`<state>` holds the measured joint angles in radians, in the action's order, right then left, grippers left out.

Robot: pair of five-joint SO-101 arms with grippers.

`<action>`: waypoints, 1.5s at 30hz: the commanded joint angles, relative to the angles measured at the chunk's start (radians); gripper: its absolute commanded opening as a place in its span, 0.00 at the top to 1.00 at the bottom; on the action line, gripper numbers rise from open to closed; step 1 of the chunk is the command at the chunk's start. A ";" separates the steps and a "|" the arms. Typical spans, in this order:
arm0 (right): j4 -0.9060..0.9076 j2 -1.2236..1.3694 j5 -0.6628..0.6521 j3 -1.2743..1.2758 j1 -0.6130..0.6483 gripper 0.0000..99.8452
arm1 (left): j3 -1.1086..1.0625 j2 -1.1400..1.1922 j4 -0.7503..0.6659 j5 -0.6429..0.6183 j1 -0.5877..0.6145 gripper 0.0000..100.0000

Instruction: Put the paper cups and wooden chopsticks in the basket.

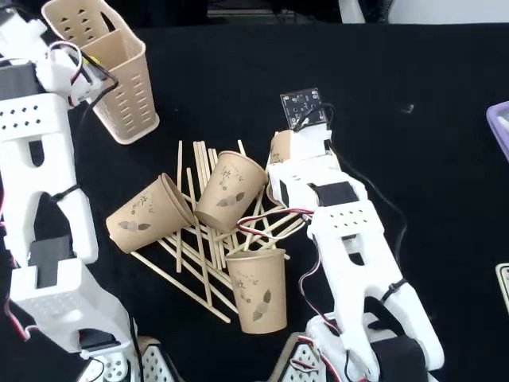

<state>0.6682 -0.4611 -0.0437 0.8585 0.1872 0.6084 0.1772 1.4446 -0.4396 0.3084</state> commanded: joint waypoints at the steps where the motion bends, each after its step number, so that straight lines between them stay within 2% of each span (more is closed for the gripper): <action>1: -0.015 0.005 0.002 0.002 0.012 0.81 | 0.105 -0.009 0.011 -0.057 0.001 0.71; 7: -0.015 0.005 0.002 0.002 0.012 0.81 | 0.008 -0.003 -0.101 -0.166 0.002 0.71; 17: -0.015 0.007 0.002 0.002 0.012 0.81 | -0.260 -0.005 -0.245 -0.169 0.004 0.72; 19: -0.015 0.007 0.002 0.002 0.012 0.81 | -0.278 -0.009 -0.236 -0.166 -0.001 0.79; 21: -0.015 0.007 0.002 0.002 0.012 0.81 | -0.274 -0.011 -0.213 -0.164 -0.004 0.89; 23: -0.015 0.002 0.002 0.002 0.011 0.81 | -0.268 -0.011 -0.212 -0.110 -0.007 0.98; 26: -0.015 0.001 0.002 0.002 0.011 0.81 | -0.272 -0.011 -0.190 0.034 -0.036 0.97; 31: -0.014 -0.002 0.005 -0.008 -0.020 0.81 | -0.197 -0.011 -0.064 0.252 -0.105 0.97; 39: 0.129 -0.170 0.012 -0.088 -0.124 0.81 | -0.056 -0.011 0.081 0.420 -0.228 0.97; 45: 0.146 -0.334 0.012 -0.200 -0.196 0.81 | -0.038 -0.008 0.173 0.601 -0.295 0.97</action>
<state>0.8094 -0.7142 -0.0422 0.7572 0.0261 0.5071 0.1849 1.5750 0.0806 0.0537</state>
